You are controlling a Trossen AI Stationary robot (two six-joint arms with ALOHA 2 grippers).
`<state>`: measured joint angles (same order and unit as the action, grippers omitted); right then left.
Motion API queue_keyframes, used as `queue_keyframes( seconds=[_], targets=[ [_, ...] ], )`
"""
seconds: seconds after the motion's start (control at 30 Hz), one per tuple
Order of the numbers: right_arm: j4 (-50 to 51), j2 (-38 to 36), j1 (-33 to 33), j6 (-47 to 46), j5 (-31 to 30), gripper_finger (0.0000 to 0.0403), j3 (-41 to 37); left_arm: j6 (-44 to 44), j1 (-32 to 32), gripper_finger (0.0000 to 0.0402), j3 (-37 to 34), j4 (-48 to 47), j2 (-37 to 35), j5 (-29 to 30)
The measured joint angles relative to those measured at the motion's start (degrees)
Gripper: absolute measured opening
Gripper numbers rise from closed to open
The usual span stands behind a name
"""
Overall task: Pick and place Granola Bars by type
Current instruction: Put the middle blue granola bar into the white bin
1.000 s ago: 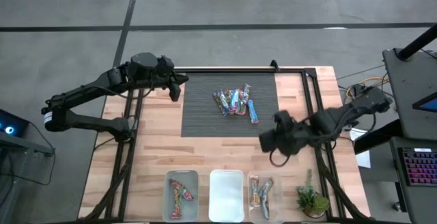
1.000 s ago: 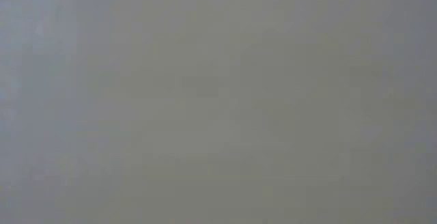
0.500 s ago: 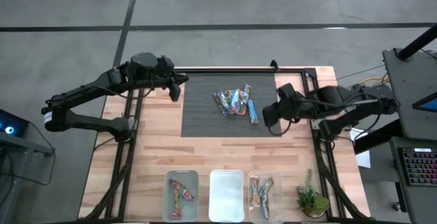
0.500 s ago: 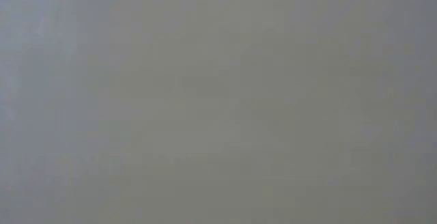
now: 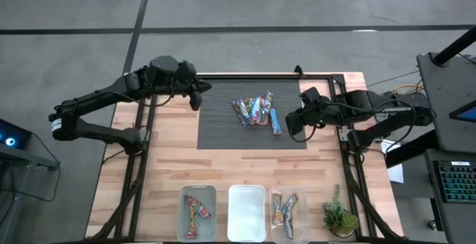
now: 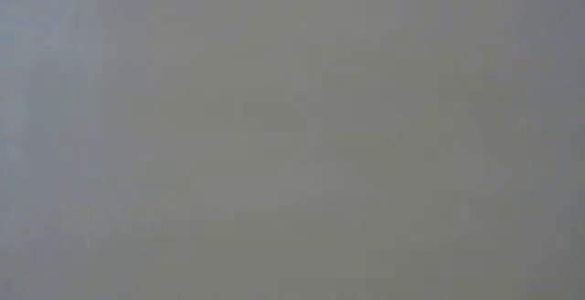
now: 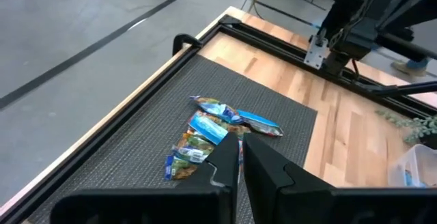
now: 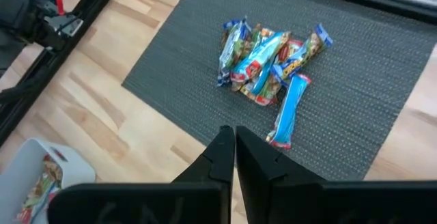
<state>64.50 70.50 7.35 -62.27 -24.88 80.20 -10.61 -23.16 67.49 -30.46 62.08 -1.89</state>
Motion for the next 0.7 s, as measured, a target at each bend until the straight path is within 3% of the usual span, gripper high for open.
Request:
queue_keyframes(
  seconds=[0.43, 0.7],
  targets=[
    [0.0, 0.0, -0.5, 0.5, 3.0, 0.0008, 0.0, 3.9, 0.1, 0.0139, 8.1, -3.7, 9.7, -0.2],
    [0.0, 0.0, -0.5, 0.4, 3.0, 0.0008, -0.1, 12.1, 0.1, 0.0161, 18.9, -12.2, 17.1, -0.1]
  ],
)
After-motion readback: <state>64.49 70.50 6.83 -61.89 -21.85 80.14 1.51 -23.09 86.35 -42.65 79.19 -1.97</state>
